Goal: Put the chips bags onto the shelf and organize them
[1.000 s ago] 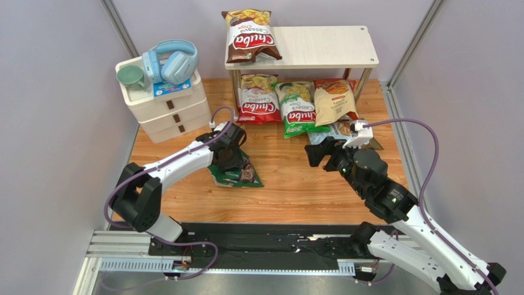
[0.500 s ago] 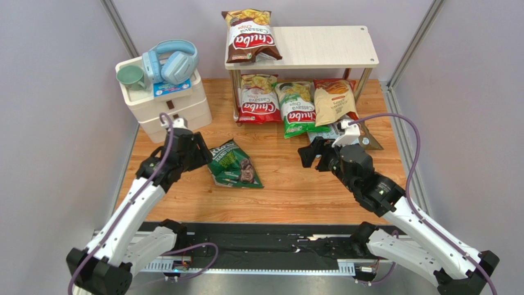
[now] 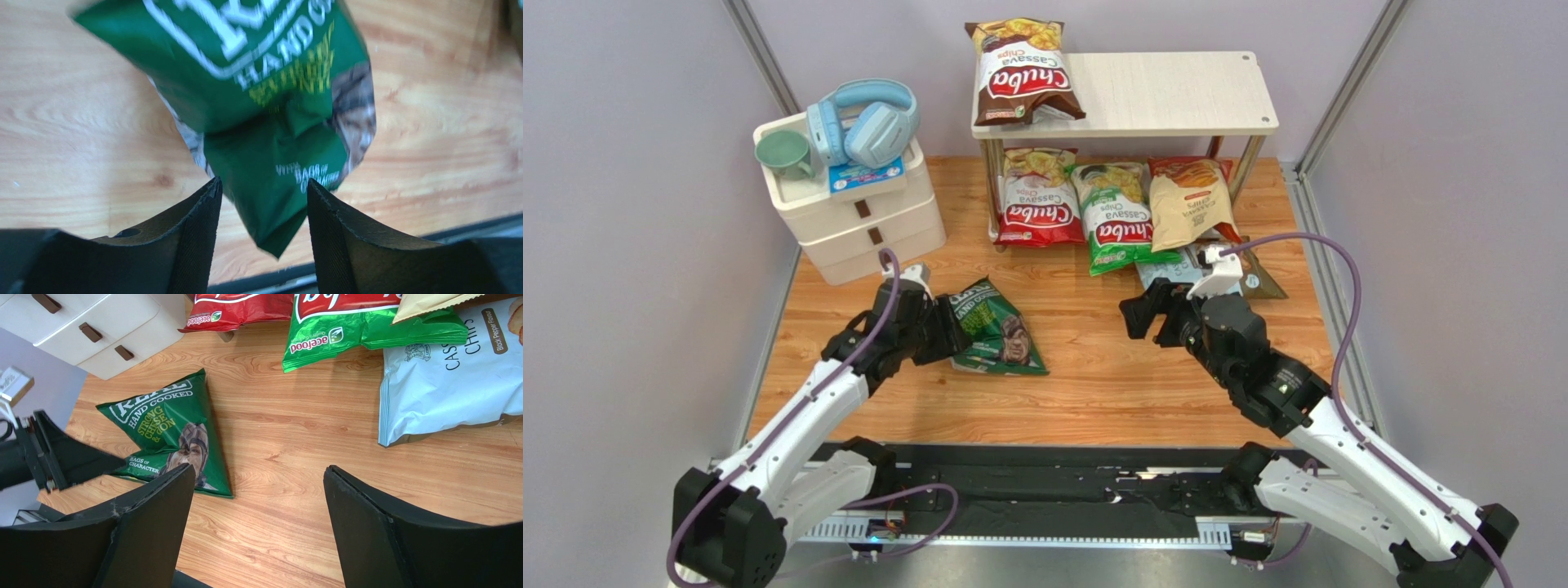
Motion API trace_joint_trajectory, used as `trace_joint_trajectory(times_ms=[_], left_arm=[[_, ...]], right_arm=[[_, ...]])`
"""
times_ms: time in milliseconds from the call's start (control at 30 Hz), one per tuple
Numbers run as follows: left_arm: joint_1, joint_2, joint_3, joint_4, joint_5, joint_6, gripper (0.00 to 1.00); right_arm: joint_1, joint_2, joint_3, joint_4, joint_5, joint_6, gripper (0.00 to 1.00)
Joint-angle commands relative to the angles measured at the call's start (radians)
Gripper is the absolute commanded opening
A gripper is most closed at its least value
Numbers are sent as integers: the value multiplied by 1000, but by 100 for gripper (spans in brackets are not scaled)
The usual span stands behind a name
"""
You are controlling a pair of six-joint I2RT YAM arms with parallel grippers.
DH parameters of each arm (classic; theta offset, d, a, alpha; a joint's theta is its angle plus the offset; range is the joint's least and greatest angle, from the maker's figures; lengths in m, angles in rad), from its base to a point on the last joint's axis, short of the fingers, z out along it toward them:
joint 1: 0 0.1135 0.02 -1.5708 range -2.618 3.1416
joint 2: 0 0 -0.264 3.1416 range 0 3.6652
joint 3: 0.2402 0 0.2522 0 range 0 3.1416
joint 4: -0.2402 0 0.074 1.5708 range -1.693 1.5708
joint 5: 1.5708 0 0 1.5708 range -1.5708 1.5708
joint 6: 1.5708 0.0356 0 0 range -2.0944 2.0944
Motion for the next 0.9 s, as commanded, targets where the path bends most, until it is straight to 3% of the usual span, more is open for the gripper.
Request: trace_joint_trajectory(times_ms=[0,367,600,767,867], left_arm=[[-80,-83,-56,-26,42,-27,58],[-186,-154,-142,-101,67,-124,55],[-200,-330,99,-296,-231,-84,61],[-194,-159,206,-285,-260,-8,61],[-191,-44,189,-181,-254,21,59]], right_arm=[[-5,13,7,46,25,7,83],[-15,24,13,54,32,2,83],[-15,13,11,46,33,-1,83],[-15,24,15,45,17,18,83],[-15,16,15,43,13,22,83]])
